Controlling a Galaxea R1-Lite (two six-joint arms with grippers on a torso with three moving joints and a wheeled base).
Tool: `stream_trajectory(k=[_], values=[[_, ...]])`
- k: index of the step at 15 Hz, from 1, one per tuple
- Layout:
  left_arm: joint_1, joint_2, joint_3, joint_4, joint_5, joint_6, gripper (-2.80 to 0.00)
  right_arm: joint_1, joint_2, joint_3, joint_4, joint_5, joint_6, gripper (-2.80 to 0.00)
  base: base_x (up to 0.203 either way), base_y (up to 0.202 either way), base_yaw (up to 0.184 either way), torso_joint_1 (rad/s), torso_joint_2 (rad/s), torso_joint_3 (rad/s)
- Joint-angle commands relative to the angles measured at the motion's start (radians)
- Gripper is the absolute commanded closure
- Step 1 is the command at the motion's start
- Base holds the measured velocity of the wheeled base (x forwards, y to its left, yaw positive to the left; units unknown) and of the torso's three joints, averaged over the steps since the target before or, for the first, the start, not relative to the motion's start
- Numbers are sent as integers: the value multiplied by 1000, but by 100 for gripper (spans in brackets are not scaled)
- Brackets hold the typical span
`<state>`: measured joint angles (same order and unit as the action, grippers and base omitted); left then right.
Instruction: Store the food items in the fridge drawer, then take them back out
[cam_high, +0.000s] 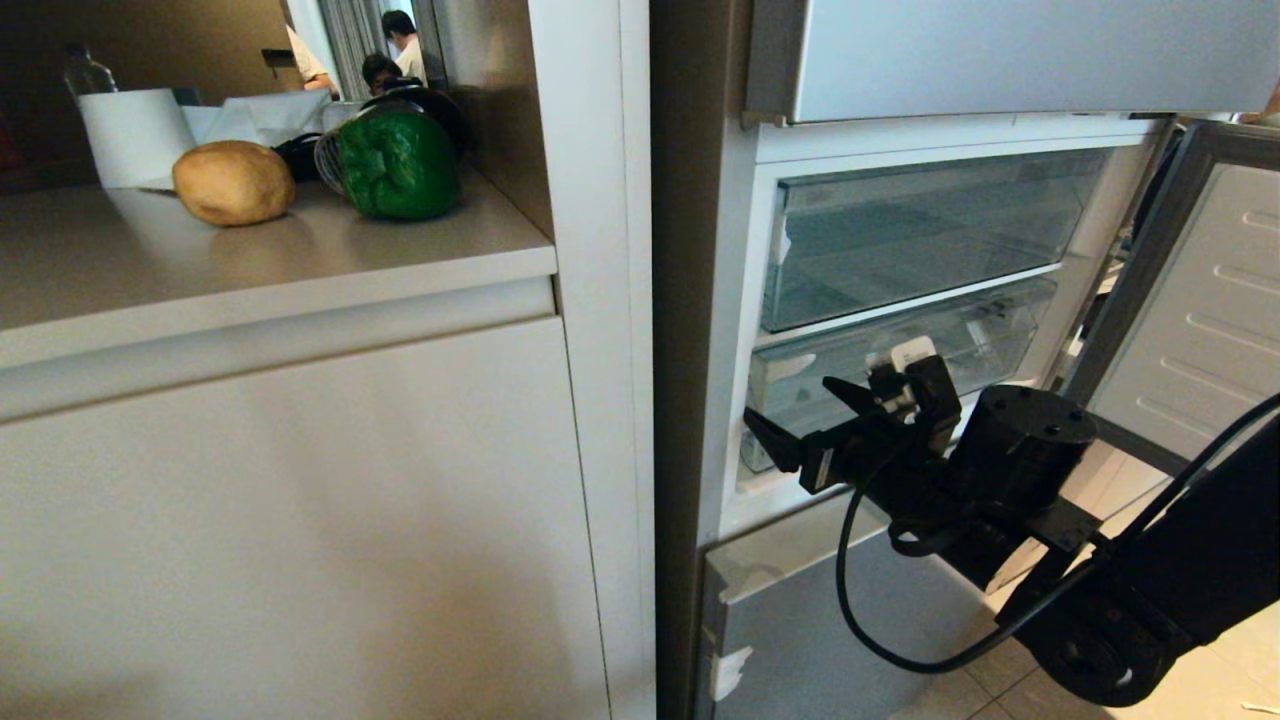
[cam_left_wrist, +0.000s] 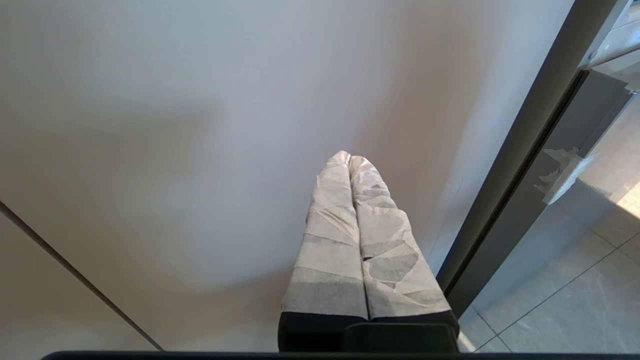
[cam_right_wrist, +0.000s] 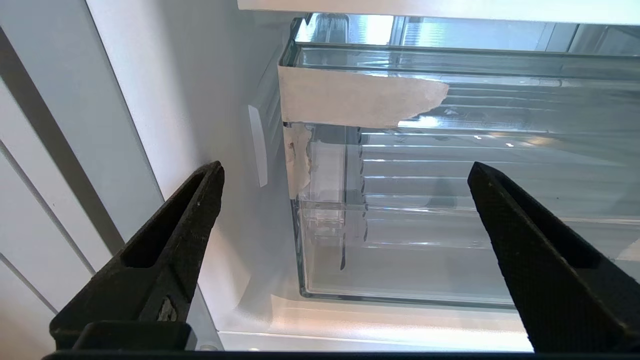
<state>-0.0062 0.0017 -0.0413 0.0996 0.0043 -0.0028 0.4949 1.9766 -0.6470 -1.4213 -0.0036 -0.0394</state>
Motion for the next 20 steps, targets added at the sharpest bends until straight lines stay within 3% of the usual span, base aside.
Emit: stream_trajectory(k=[1, 5, 6, 20], values=[[0, 1, 0, 0, 0, 0, 0, 1, -1, 3, -8, -1, -1, -280, 0, 0, 0, 0, 0, 0], [0, 1, 0, 2, 0, 0, 0, -1, -1, -3, -8, -1, 1, -280, 0, 0, 0, 0, 0, 0], [0, 1, 0, 0, 0, 0, 0, -1, -1, -3, -8, -1, 1, 0, 0, 0, 0, 0, 0, 0], [0, 1, 0, 2, 0, 0, 0, 12, 1, -13, -7, -3, -1, 0, 0, 0, 0, 0, 0, 0]])
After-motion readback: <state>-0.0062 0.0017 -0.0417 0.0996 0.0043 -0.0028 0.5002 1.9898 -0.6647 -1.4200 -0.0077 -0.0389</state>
